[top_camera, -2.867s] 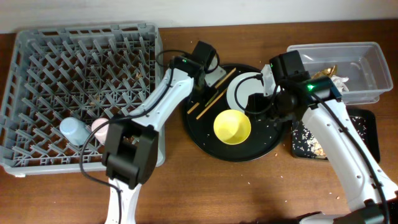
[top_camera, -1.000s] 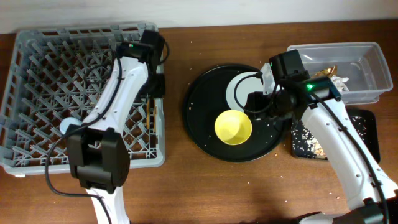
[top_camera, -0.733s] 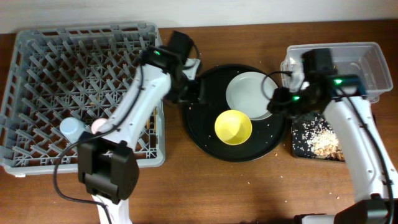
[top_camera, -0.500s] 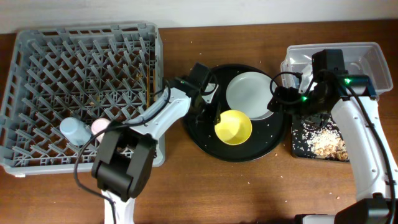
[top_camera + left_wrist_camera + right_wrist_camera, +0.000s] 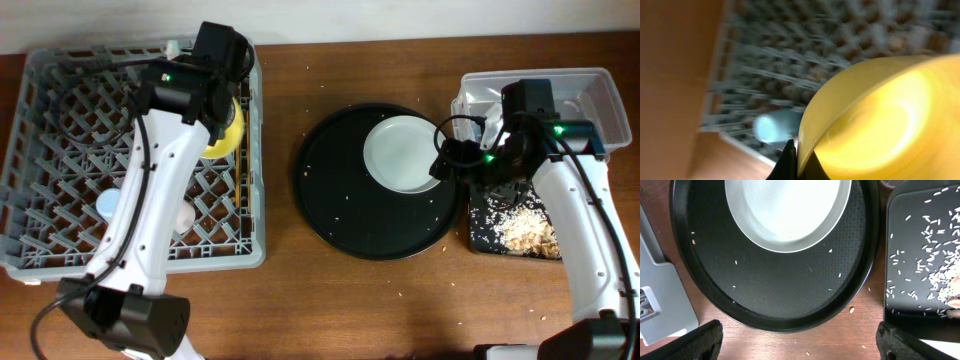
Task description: Sort waste into correct bins and load items into the dishwasher rack
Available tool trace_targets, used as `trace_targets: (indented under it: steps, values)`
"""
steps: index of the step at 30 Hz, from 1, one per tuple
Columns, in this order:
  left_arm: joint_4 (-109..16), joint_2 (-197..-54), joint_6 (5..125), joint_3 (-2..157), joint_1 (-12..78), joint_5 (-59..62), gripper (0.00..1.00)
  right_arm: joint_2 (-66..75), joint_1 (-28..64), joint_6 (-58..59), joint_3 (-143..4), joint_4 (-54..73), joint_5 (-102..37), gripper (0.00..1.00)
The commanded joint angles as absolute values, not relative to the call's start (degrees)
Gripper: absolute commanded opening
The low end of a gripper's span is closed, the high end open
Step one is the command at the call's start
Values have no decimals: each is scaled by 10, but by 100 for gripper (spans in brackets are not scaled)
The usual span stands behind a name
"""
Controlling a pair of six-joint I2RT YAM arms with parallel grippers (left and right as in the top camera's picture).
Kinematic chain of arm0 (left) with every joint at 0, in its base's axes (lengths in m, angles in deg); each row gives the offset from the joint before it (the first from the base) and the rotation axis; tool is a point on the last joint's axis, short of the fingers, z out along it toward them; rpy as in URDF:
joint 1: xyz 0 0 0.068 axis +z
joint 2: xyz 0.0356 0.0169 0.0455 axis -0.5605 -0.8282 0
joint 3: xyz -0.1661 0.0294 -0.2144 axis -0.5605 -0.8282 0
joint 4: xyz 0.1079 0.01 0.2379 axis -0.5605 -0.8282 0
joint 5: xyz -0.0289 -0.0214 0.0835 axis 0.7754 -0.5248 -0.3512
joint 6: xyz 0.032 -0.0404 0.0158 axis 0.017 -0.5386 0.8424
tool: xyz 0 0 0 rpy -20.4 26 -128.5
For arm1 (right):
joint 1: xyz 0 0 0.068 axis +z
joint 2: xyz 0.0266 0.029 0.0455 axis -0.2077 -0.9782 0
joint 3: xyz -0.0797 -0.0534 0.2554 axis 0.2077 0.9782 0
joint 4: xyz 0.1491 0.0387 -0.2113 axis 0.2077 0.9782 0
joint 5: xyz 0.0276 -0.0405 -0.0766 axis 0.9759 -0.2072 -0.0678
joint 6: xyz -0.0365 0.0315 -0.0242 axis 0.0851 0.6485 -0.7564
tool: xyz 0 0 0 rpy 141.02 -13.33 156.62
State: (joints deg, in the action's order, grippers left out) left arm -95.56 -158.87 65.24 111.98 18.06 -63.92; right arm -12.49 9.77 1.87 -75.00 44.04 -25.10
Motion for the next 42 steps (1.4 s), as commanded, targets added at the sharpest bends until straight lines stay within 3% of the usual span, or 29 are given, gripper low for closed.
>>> trace_targets:
  steps: [1,6,10,18,19,24,29,30,31,34,38,42]
  values:
    - [-900,-1603,609,1027,193,-874,1,-125,97,21,-756,440,-248,98]
    - [-740,-1603,609,841,193,-1003,0,-125,97,21,-756,440,-248,99]
    - [-669,-1604,609,771,192,-1001,0,-125,97,21,-756,440,-248,98]
    - [-651,-1604,609,733,187,-942,0,-125,97,21,-756,440,-248,98]
    - [-656,-1604,609,732,183,-926,2,-125,97,21,-756,440,-248,98]
    - [-693,-1601,609,733,121,-863,27,-125,97,21,-756,440,-248,98]
    - [-720,-1557,609,767,102,-695,50,-125,97,21,-756,440,-248,98]
    - [-736,-1535,609,794,102,-612,62,-125,97,21,-756,440,-248,98]
    - [-739,-1523,609,808,102,-566,66,-125,97,21,-756,440,-248,98]
    - [-719,-1492,609,839,101,-400,66,-125,97,21,-756,440,-248,99]
    - [-696,-1494,616,839,98,-385,65,-125,97,21,-756,440,-248,98]
    - [-527,-1522,716,838,35,-240,65,-125,97,21,-756,440,-248,99]
